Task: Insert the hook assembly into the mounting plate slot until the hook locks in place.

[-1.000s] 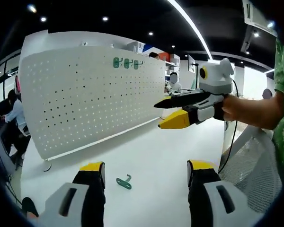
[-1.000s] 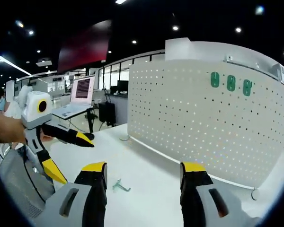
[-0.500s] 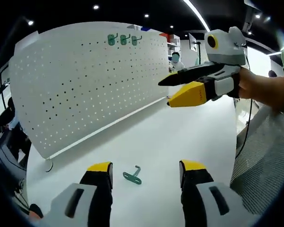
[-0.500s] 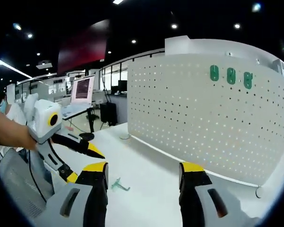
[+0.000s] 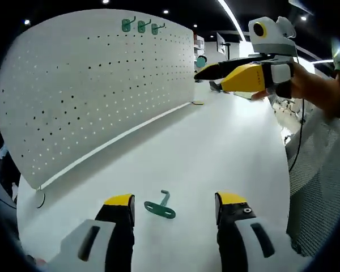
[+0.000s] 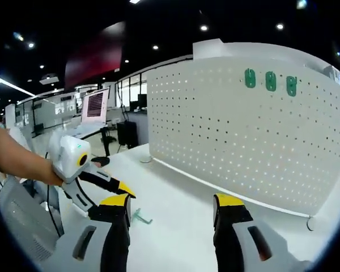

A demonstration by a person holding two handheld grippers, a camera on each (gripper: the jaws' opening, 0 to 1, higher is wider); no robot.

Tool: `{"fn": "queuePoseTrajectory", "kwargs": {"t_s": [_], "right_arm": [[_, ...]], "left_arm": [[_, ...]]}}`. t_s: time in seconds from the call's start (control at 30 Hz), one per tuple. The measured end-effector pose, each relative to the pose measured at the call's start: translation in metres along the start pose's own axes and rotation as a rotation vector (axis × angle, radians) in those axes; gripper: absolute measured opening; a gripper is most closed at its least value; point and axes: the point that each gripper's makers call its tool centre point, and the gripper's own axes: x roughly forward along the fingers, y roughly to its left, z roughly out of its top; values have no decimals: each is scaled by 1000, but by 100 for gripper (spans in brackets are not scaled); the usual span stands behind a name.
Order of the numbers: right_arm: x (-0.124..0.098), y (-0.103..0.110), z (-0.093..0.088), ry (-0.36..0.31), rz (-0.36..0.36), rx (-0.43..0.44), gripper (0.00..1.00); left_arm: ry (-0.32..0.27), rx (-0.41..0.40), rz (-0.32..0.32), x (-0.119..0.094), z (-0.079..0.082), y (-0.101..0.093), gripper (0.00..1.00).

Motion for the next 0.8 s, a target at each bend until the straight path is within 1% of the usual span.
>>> {"fn": "queuePoseTrajectory", "kwargs": {"t_s": [0.2,0.37,0.5,0.57,0.8], "right_arm": [[1,-2,-5,17,-13,4,59],[3,-6,-7,22,-24,9,59],[5,-7,-9,28,-32,13,59],[5,-8,-11,32,-37,16,59],[6,-11,-16,48,-48,22,58]], "left_arm": [[25,19,-37,9,-11,7,54],[21,23,-67,10,-14,10,52],[13,28,-110,12,-16,11,49],[15,33,-130,13,-17,10,49],[15,48,-162,18,-18,11,47]]}}
